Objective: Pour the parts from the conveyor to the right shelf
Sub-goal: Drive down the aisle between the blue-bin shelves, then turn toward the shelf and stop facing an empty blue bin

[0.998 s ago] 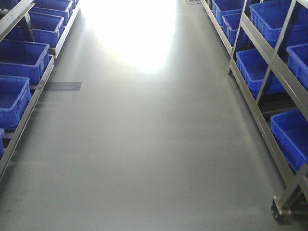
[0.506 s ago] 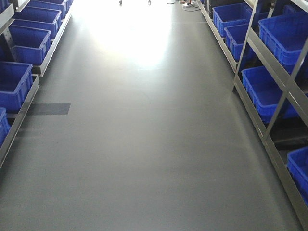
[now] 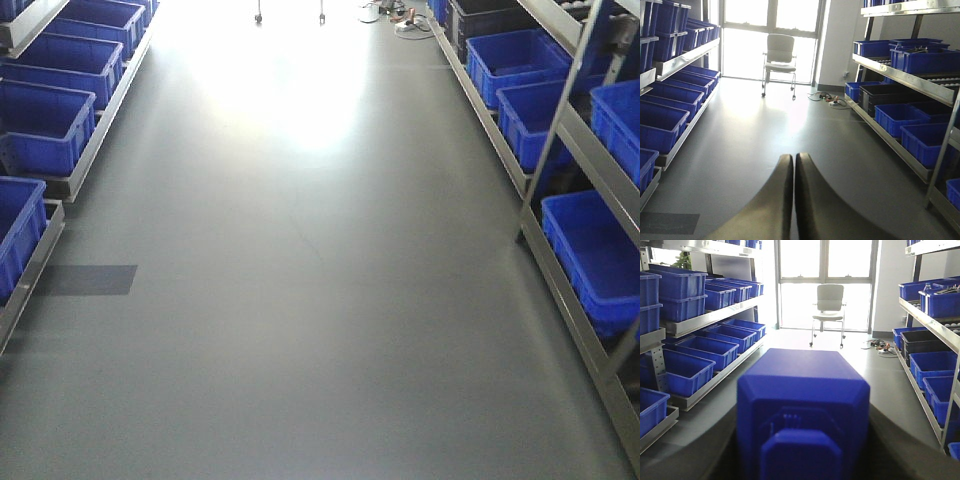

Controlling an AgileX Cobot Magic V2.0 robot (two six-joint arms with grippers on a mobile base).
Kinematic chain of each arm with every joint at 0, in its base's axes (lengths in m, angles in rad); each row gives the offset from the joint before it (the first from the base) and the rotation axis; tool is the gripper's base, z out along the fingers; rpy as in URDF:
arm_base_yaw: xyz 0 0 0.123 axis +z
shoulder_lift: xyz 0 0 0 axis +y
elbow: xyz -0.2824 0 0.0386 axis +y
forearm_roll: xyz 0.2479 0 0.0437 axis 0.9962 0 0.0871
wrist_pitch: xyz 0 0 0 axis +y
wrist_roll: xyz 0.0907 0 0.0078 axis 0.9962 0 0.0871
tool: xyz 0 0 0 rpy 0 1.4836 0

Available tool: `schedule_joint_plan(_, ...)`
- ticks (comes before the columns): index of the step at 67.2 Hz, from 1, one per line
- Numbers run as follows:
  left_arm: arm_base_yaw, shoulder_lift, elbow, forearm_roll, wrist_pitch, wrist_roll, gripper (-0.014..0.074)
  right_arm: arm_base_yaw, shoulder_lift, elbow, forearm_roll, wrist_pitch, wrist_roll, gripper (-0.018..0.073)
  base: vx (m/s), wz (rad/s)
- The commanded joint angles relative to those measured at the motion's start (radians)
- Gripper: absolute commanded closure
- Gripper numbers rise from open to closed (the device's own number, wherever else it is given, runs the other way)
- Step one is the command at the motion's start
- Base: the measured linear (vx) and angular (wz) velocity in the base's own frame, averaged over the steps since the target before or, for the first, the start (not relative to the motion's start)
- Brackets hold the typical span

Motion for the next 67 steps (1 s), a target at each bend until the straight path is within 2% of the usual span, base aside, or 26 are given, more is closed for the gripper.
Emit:
schedule_joint_plan(1, -0.003, -0.007, 0.022, -0.009, -0.075, -0.004, 0.0603, 0.0, 0.014, -0.028, -0.002, -0.082, -0.009, 0.0564, 0.63, 0.06)
schedule_joint_plan(49, -0.003, -0.007, 0.022, -0.009, -0.075, -0.004, 0.0603, 0.0, 0.014, -0.028, -0.002, -0.083, -0.009, 0.0564, 0.57, 0.01)
schedule_joint_plan(67, -0.003, -0.007, 0.022, -0.009, -0.075, -0.004, 0.0603, 0.0, 0.014, -0.028, -0.002, -0.083, -0.009, 0.0564, 0.5, 0.23)
